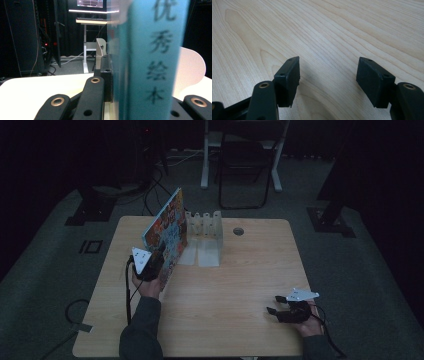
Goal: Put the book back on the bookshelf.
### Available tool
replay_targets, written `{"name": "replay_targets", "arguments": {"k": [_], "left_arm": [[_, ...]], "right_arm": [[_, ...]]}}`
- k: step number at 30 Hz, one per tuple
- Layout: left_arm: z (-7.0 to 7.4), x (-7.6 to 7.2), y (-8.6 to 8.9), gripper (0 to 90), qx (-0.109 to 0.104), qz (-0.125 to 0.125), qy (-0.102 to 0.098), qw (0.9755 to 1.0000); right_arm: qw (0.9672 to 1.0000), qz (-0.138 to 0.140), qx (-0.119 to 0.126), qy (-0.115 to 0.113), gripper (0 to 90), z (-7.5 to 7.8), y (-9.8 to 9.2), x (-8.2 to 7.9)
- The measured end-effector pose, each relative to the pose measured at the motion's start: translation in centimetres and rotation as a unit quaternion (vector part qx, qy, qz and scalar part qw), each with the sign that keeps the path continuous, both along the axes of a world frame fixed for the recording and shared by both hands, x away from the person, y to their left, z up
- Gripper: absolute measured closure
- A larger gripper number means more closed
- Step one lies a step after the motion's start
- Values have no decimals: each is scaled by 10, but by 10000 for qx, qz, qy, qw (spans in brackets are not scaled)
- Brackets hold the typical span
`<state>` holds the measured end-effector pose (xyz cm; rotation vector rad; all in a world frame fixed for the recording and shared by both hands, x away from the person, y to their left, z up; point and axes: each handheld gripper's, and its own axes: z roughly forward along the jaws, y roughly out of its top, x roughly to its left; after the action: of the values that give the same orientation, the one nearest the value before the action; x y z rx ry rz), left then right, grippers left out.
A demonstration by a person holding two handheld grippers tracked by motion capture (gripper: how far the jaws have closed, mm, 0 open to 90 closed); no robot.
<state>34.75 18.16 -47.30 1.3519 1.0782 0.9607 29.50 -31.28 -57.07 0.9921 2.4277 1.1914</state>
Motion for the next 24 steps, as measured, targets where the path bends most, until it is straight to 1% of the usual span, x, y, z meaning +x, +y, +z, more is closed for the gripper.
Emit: {"name": "replay_targets", "arguments": {"k": [4,10,16,24], "left_arm": [[-1,-1,1,808,-14,-27,-8,10000],[-7,-4,3,809,-23,-80,-44,10000],[-11,-7,6,809,-79,-78,-40,9999],[-14,-9,7,810,-80,-79,-50,9999]], "right_arm": [[10000,2,-1,-2,351,0,0,0],[10000,4,-17,0,350,0,0,0],[10000,5,-20,5,350,0,0,0],[10000,9,-25,0,350,0,0,0]]}}
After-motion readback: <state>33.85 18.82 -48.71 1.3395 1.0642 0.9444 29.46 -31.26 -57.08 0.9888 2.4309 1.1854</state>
